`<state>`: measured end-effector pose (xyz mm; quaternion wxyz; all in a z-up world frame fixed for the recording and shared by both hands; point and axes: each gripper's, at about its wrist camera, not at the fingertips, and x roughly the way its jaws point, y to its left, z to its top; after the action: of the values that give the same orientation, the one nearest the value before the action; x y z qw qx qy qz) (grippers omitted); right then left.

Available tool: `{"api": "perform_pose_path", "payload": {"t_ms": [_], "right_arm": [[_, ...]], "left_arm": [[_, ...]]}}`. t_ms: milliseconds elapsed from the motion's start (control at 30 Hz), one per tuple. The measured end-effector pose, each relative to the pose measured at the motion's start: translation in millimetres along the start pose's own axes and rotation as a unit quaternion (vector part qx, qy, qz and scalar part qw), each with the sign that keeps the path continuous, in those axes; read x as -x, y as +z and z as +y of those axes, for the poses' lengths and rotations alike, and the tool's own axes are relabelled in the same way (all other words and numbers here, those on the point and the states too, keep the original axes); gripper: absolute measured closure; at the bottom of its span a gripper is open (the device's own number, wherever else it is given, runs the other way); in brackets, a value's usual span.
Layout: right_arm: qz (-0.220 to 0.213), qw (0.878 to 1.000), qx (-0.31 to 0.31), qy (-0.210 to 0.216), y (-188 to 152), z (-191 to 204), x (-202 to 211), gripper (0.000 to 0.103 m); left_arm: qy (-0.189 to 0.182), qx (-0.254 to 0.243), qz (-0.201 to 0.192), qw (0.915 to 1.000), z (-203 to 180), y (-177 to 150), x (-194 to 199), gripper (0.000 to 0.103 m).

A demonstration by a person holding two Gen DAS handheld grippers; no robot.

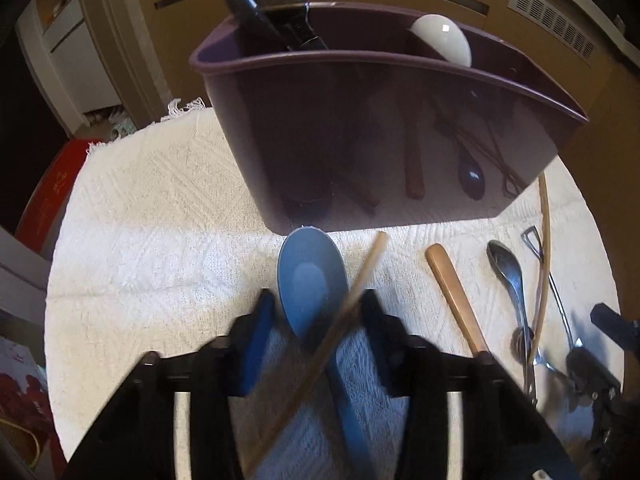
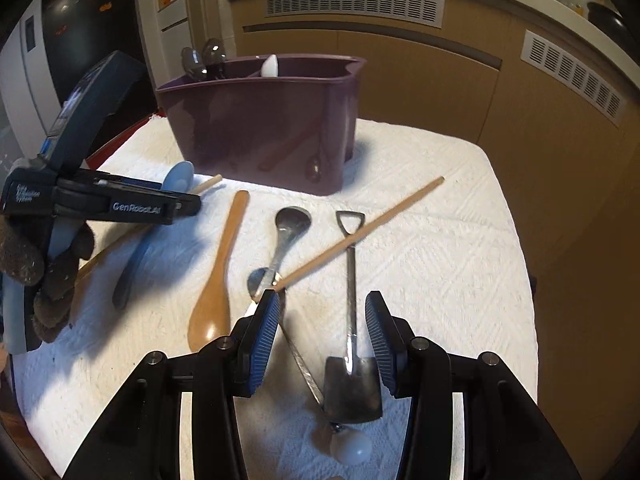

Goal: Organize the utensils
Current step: 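Grasp the light blue plastic spoon with the right gripper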

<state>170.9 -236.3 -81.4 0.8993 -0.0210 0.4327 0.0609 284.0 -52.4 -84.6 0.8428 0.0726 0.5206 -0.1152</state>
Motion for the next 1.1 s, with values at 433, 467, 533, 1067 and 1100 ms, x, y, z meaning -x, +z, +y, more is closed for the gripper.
{"api": "perform_pose_path", "payload": {"t_ms": [433,467,533,1067,1100], "right_arm": [[0.003,1.000,0.009,0.021,1,15,4,0.057],[0.003,1.000,0.017,0.023,2,22,4,0.057],[0.004,0.999,0.031,0.031,4,35,4,0.057],[0.066,0.984,0.045,0.158,21,141,-23,0.057],[0.071,0.984,0.039,0.159,22,147,-28,0.057]], "left_arm": [[-0.073,0.024,-0.001,0.9970,21,-72,58,0.076],[-0.085,0.026,0.004,0.9960,22,-76,58,0.076],[-0.099,0.020,0.015,0.9947,21,-86,58,0.076],[-0.065,0.066,-0.020,0.9955,84,-137,100,0.052],[-0.062,0.072,-0.023,0.9952,89,-138,103,0.051]]}}
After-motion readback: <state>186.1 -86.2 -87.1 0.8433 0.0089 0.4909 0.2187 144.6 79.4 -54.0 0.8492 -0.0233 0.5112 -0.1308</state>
